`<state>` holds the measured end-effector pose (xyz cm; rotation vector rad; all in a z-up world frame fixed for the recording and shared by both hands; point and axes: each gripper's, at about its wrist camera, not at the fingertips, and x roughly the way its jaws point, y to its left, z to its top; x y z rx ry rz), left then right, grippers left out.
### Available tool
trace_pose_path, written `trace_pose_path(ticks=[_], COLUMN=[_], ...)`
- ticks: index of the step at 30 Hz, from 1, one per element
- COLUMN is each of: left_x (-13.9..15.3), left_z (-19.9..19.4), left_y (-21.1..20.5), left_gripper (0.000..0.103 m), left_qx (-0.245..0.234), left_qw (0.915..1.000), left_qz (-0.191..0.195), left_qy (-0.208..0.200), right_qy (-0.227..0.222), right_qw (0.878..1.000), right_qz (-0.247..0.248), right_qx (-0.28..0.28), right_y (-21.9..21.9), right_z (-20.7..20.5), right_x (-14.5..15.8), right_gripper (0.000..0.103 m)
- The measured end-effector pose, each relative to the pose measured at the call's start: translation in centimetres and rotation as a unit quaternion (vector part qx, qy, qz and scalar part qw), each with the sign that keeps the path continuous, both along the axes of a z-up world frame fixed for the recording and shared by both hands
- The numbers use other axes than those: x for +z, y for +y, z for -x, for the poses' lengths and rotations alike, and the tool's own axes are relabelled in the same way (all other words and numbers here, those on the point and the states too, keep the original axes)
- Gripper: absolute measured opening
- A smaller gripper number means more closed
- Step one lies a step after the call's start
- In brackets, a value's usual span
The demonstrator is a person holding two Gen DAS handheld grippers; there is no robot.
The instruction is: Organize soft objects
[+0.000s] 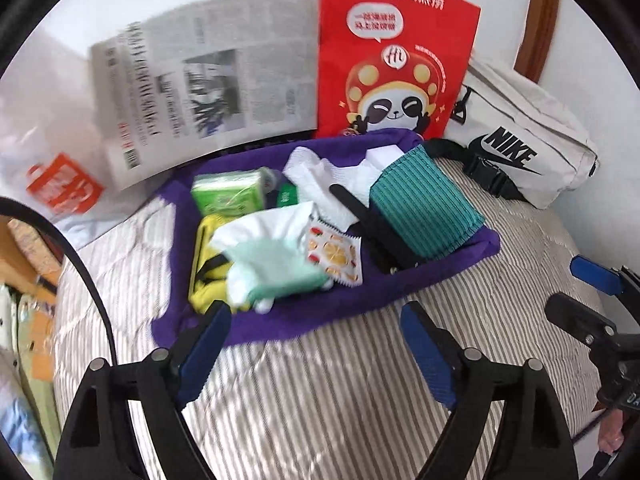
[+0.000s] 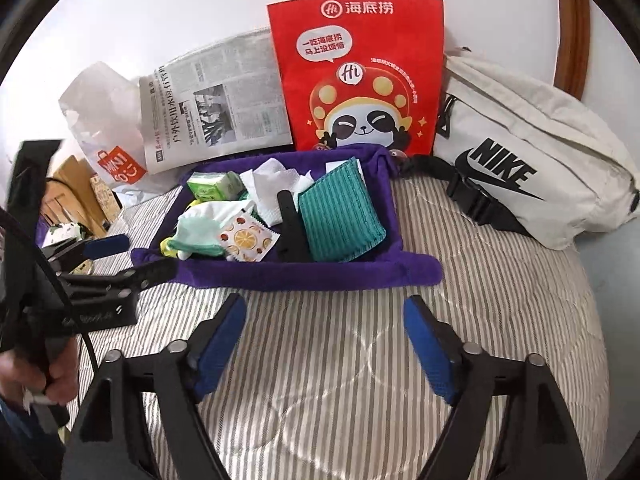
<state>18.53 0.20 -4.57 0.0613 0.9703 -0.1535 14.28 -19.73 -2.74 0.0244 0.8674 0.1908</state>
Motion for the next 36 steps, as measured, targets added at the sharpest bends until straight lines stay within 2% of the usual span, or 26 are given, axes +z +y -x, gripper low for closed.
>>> trace_pose_path(ticks=[7,9,16,19,36], left_x=[2.2,2.8,4.2,4.5,5.2], left_z=[5.5,7.0,12.0,13.5,16.8], left_y=[2.2,2.6,2.7,2.7,2.5], left_gripper=[0.093,0.093,0.093,0.093,0.093], left_qx=[0.041,0.052,0.084,0.085,0.101], left_qw=[0.9986,0.9977,0.9936,0.9933,0.9906], left_qz=[0.014,0.017,-0.017,-0.006,-0.003], left_qy=[-0.029,-0.04,-0.073,-0.078,-0.093], right_qy=[-0.025,-0.032,-0.032,-0.025,-0.043], right_qw=[1.0,0.999,0.999,0.998,0.997], right_qz=[0.012,0.018,0.032,0.047,0.061], right_qx=[0.0,0.0,-0.017,-0.018,-0.018], right_y=[1.5,1.9,2.1,2.3,2.5], right_z=[3.3,4.4,7.2,8.0,10.3], right_x=[2.1,2.5,1.9,1.6,2.7], right_gripper=[0.103,0.103,0.103,0.103,0.103])
